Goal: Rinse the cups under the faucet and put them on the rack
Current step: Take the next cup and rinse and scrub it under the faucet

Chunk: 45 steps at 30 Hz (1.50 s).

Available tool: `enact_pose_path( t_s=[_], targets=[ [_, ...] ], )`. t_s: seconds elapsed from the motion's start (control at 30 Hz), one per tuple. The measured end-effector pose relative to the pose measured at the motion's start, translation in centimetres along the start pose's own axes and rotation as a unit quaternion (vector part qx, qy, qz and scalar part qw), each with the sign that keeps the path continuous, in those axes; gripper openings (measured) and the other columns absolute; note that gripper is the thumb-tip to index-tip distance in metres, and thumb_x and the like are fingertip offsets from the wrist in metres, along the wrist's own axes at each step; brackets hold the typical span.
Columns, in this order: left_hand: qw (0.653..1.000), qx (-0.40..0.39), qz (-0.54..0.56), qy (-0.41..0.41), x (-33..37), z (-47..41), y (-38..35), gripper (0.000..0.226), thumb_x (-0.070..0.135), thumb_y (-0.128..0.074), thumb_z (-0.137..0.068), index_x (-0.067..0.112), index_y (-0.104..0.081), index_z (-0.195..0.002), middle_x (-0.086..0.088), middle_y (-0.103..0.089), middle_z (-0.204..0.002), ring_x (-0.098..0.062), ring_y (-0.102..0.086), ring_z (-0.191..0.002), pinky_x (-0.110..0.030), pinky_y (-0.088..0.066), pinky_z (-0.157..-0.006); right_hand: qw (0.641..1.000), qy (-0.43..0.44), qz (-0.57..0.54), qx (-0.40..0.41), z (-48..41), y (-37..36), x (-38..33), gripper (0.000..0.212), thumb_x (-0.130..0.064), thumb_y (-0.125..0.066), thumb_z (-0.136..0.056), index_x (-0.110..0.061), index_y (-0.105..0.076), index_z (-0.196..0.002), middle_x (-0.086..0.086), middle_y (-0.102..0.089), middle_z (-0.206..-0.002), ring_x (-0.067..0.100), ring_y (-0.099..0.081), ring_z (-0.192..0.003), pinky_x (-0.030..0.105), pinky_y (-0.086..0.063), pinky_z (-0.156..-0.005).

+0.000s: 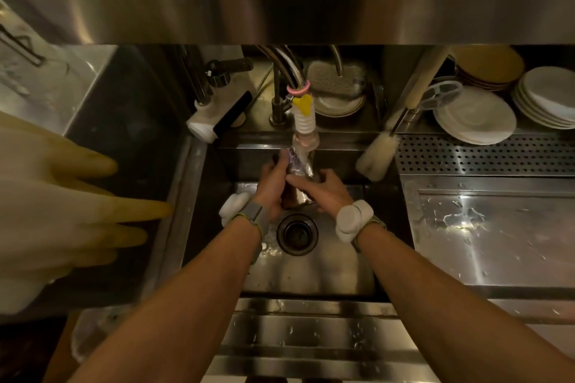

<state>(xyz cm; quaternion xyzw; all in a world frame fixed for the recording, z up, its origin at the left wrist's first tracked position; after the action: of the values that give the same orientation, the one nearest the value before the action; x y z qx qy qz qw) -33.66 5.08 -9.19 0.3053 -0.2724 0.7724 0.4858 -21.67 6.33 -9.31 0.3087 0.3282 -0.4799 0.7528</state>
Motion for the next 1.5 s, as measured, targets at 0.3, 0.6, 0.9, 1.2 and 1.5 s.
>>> enact_pose_path(
  t_s=[0.3,0.6,0.9,1.2,1.5],
  targets=[
    [0.998,0.043,-0.049,-0.018,0.1,-0.4,1.0,0.038,0.049,-0.058,-0.088,0.018,-0.057,-0.110,-0.005,-0.066,-0.104,-0.018,-0.063,-0.086,-0.030,-0.050,-0.070,0.984,-0.044,-0.171,0.010,-0.4,0.8,0.2,0.082,-0.045,-0.076,-0.069,-0.015,-0.034,-0.132,0.009,-0.062,-0.113,0.027,-0.066,-0.091,0.042,-0.058,-0.066],
    [0.999,-0.035,-0.001,0.010,0.5,0.2,0.6,0.069,0.069,-0.022,-0.091,0.021,-0.059,-0.122,-0.008,-0.068,-0.112,-0.022,-0.066,-0.097,-0.036,-0.054,-0.075,0.995,-0.046,-0.077,0.046,-0.9,-0.1,-0.1,0.092,-0.062,-0.064,-0.074,-0.017,-0.030,-0.147,0.005,-0.049,-0.139,0.029,-0.054,-0.117,0.036,-0.048,-0.081],
    [0.999,0.028,-0.043,0.017,1.2,-0.6,1.7,0.045,0.051,-0.045,-0.093,0.014,-0.067,-0.106,-0.015,-0.068,-0.113,-0.029,-0.065,-0.097,-0.044,-0.050,-0.091,0.996,0.045,-0.082,0.007,-1.1,-1.0,-1.0,0.088,-0.013,-0.081,-0.071,-0.014,-0.028,-0.141,0.007,-0.054,-0.126,0.022,-0.057,-0.107,0.032,-0.051,-0.086],
    [0.997,-0.060,0.042,-0.025,-0.3,-0.2,-0.7,0.049,0.042,-0.038,-0.099,0.008,-0.056,-0.129,-0.010,-0.063,-0.125,-0.024,-0.060,-0.114,-0.034,-0.049,-0.086,0.991,0.113,0.025,0.061,-1.1,1.1,-0.2,0.095,-0.017,-0.090,-0.057,-0.021,-0.039,-0.137,0.000,-0.058,-0.126,0.018,-0.054,-0.117,0.024,-0.039,-0.089],
    [0.990,0.084,-0.105,-0.029,0.8,-0.5,1.9,0.053,0.049,-0.021,-0.101,0.018,-0.059,-0.121,-0.001,-0.059,-0.110,-0.015,-0.052,-0.098,-0.034,-0.037,-0.078,0.983,0.152,0.095,0.031,-0.9,0.3,-0.3,0.095,-0.017,-0.089,-0.058,-0.024,-0.039,-0.138,-0.002,-0.057,-0.128,0.012,-0.051,-0.113,0.027,-0.040,-0.094]
  ],
)
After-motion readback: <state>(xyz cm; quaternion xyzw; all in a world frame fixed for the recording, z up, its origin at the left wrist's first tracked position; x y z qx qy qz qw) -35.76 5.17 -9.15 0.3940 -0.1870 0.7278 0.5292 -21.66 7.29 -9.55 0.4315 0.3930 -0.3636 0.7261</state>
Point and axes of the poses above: each hand's wrist, its own z-axis away from the middle knuckle, its own y-axis out of the back of the hand, x = y × z, the point moved 1 cm from there along -z, towards the middle knuckle
